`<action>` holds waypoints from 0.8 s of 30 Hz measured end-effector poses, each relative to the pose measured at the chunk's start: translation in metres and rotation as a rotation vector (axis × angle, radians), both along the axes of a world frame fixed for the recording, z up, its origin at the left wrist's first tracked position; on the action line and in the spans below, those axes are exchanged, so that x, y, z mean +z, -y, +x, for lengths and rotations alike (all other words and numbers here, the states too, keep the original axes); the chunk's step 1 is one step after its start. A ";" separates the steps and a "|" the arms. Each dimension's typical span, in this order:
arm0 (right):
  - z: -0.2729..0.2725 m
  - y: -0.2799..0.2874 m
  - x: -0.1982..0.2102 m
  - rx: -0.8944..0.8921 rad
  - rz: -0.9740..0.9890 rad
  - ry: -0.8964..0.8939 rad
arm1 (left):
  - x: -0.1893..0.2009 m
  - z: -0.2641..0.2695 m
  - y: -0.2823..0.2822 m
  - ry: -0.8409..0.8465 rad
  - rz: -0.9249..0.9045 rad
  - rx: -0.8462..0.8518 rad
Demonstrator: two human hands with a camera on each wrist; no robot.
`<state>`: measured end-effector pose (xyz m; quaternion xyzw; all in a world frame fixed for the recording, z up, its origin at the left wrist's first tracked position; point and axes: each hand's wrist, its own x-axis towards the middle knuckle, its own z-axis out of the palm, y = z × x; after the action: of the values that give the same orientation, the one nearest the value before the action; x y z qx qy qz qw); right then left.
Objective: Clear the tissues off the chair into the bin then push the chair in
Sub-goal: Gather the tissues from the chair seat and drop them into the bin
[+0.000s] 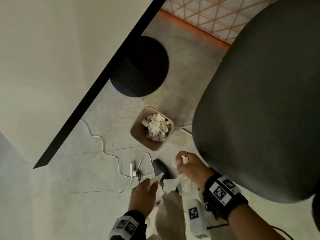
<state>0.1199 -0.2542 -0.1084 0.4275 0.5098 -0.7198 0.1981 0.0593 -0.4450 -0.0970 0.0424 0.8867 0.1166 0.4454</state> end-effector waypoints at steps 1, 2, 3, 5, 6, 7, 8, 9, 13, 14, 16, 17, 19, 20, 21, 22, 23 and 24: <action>-0.013 0.009 -0.013 -0.018 0.014 -0.008 | -0.011 -0.010 0.002 0.017 -0.008 0.019; -0.025 0.016 -0.026 -0.038 0.036 -0.002 | -0.022 -0.021 0.003 0.030 0.002 0.031; -0.036 0.022 -0.040 -0.050 0.069 0.013 | -0.033 -0.033 0.003 0.043 0.020 0.047; -0.061 0.030 -0.067 -0.056 0.117 0.041 | -0.053 -0.059 0.000 0.054 0.066 0.063; -0.073 0.032 -0.080 -0.058 0.133 0.044 | -0.062 -0.072 -0.003 0.054 0.076 0.059; -0.085 0.033 -0.095 -0.065 0.153 0.041 | -0.070 -0.086 -0.007 0.048 0.090 0.063; -0.097 0.033 -0.106 -0.072 0.179 0.049 | -0.077 -0.099 -0.012 0.041 0.109 0.071; -0.110 0.033 -0.117 -0.080 0.204 0.060 | -0.084 -0.111 -0.017 0.029 0.129 0.080; -0.147 0.030 -0.143 -0.100 0.274 0.078 | -0.115 -0.150 -0.033 0.002 0.187 0.068; -0.153 0.029 -0.149 -0.084 0.296 0.098 | -0.124 -0.159 -0.036 -0.002 0.194 0.060; -0.162 0.027 -0.160 -0.067 0.343 0.119 | -0.141 -0.174 -0.044 -0.005 0.179 0.019; -0.167 0.027 -0.164 -0.049 0.339 0.124 | -0.149 -0.180 -0.047 -0.011 0.162 -0.001; -0.175 0.027 -0.171 -0.014 0.306 0.123 | -0.164 -0.190 -0.050 -0.018 0.153 -0.040; -0.178 0.026 -0.173 -0.061 0.278 0.122 | -0.171 -0.194 -0.051 -0.017 0.154 -0.053; -0.181 0.027 -0.175 -0.131 0.256 0.130 | -0.178 -0.198 -0.051 -0.019 0.154 -0.064; -0.183 0.026 -0.177 -0.194 0.239 0.138 | -0.184 -0.200 -0.051 -0.026 0.158 -0.075; -0.184 0.024 -0.182 -0.245 0.213 0.128 | -0.190 -0.202 -0.050 -0.033 0.150 -0.090; -0.184 0.023 -0.183 -0.261 0.199 0.107 | -0.196 -0.203 -0.049 -0.041 0.142 -0.105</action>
<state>-0.0637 -0.2774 -0.2913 0.5453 0.5074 -0.6616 0.0865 -0.1442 -0.3962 -0.2932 0.1226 0.8816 0.1546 0.4287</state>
